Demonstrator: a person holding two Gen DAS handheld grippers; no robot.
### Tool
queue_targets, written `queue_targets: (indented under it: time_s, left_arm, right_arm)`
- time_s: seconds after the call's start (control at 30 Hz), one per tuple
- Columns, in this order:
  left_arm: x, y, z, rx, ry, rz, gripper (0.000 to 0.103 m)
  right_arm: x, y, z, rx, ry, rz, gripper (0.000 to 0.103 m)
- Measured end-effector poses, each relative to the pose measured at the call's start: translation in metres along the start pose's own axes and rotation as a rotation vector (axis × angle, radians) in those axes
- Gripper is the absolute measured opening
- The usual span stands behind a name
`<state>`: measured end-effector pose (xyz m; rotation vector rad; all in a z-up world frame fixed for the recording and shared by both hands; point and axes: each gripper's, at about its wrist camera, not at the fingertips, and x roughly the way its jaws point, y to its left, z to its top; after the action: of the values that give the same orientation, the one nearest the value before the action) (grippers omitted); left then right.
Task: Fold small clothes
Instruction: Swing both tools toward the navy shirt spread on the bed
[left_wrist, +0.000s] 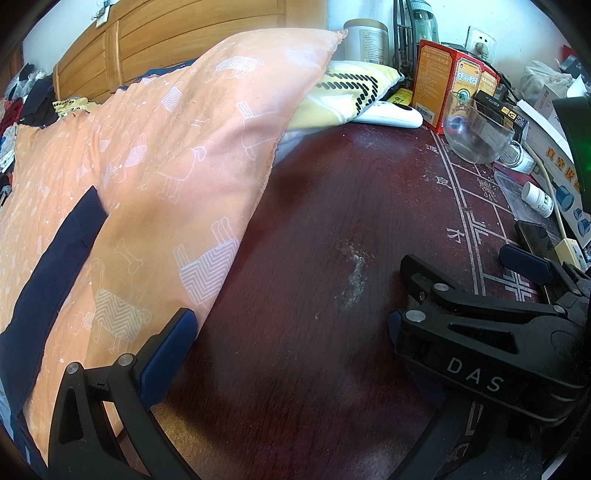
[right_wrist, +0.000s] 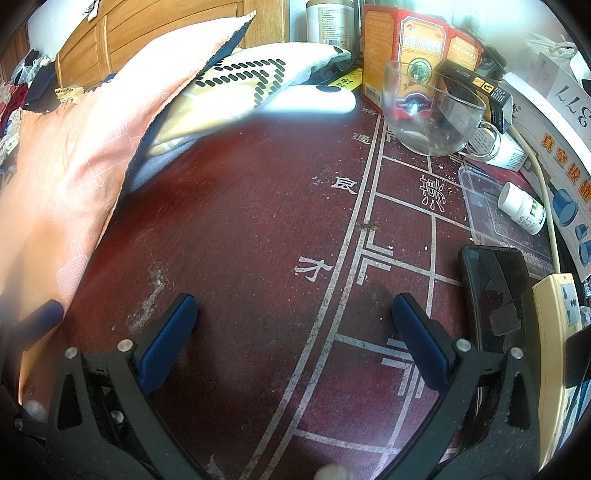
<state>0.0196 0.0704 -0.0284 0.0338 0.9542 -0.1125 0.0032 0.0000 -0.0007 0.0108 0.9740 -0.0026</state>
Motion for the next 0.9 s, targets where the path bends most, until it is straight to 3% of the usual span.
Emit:
queue_targets:
  time_s: [0.13, 0.23, 0.3, 0.4, 0.5, 0.7, 0.8, 0.9]
  left_arm:
    - [0.001, -0.001, 0.001, 0.006, 0.002, -0.006, 0.103]
    - [-0.002, -0.001, 0.0, 0.07, 0.053, -0.065, 0.103]
    - [-0.011, 0.004, -0.006, 0.087, 0.065, -0.108, 0.103]
    - [-0.048, 0.023, -0.025, 0.092, -0.007, -0.061, 0.103]
    - [-0.102, 0.064, -0.054, 0.005, -0.106, -0.004, 0.103]
    - [-0.252, 0.154, -0.136, -0.276, -0.317, 0.214, 0.103]
    - [-0.339, 0.176, -0.174, -0.331, -0.421, 0.419, 0.103]
    - [-0.431, 0.18, -0.207, -0.345, -0.562, 0.677, 0.103]
  right_arm:
    - [0.001, 0.001, 0.003, -0.028, 0.006, 0.025, 0.103]
    - [-0.004, 0.002, 0.001, -0.046, -0.007, 0.099, 0.103]
    - [-0.016, -0.001, -0.001, -0.053, -0.06, 0.146, 0.103]
    - [-0.041, -0.004, -0.006, -0.066, -0.119, 0.193, 0.103]
    - [-0.073, 0.005, -0.01, -0.124, -0.188, 0.238, 0.103]
    - [-0.165, 0.063, -0.019, -0.297, -0.424, 0.415, 0.103]
    - [-0.217, 0.108, -0.027, -0.383, -0.515, 0.58, 0.103]
    - [-0.271, 0.152, -0.049, -0.488, -0.602, 0.726, 0.103]
